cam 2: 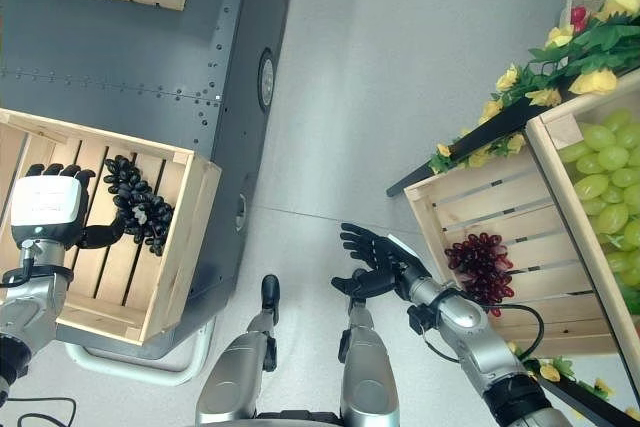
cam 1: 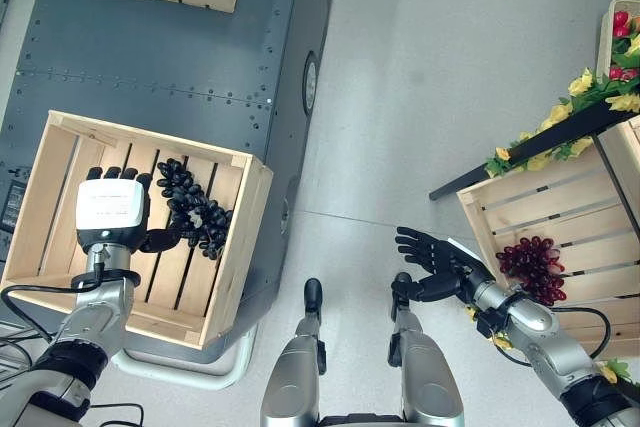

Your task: Pick up the fruits from the basket on one side to the basket on the other side

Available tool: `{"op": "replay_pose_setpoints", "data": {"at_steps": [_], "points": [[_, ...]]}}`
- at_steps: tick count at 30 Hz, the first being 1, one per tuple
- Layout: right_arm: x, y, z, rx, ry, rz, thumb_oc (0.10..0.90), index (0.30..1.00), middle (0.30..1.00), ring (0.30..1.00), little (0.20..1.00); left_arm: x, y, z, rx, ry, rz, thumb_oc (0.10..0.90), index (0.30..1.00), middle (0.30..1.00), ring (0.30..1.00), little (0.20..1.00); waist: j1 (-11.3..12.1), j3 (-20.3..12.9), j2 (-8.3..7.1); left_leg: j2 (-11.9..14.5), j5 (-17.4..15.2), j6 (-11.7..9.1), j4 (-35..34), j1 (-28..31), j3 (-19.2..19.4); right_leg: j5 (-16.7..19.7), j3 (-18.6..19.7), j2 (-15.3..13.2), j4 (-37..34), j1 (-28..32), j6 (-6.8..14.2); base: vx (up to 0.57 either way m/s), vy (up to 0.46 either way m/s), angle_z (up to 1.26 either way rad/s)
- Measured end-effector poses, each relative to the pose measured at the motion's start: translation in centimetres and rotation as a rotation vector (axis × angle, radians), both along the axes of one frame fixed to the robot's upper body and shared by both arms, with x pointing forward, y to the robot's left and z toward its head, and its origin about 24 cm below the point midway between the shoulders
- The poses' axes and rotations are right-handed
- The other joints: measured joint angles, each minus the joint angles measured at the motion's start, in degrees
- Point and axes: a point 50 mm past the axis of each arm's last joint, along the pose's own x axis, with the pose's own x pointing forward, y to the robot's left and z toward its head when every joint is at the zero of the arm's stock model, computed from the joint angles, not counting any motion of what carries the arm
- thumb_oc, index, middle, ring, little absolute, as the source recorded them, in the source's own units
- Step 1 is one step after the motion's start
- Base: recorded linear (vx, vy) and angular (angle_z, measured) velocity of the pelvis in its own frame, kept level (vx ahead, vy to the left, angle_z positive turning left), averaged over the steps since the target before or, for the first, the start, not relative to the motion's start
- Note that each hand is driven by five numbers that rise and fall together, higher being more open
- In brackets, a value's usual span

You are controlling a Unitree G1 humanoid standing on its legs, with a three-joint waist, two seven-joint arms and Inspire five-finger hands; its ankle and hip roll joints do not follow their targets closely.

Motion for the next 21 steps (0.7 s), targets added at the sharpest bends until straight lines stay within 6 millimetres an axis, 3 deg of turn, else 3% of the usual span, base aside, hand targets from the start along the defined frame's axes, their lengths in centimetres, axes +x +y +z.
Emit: {"op": "replay_pose_setpoints", "data": {"at_steps": [10,18,21], "points": [[0.2,0.2,0.0,0.040,0.018,-0.013,0.800,0.900,0.900,0.900,0.900,1.9,-0.5,3.3,0.179,-0.097,-0.077,0.800,0.900,0.900,0.900,0.900,0.18,0.70,-1.19,0.27,0.02,-0.05,1.81,-3.81,-0.07,-0.26,-0.38,0.10,2.02,-3.60,-0.39,-0.03,-0.012,0.01],[0.2,0.4,-0.1,0.100,0.025,-0.030,0.800,0.900,0.900,0.900,0.900,1.5,-0.6,4.8,0.381,-0.053,-0.175,0.800,0.900,0.900,0.900,0.900,0.13,1.13,-1.98,0.29,0.03,-0.07,1.79,-3.86,-0.04,-0.29,-0.53,0.10,2.01,-3.59,-0.42,0.00,0.000,0.00],[0.2,0.7,-0.2,0.254,0.057,-0.084,0.800,0.900,0.900,0.900,0.900,1.4,-0.6,5.2,0.429,-0.036,-0.209,0.800,0.900,0.900,0.900,0.900,0.29,1.16,-2.03,0.30,0.03,-0.07,1.79,-3.90,-0.09,-0.33,-0.61,0.09,2.01,-3.59,-0.45,0.00,0.000,0.00]]}}
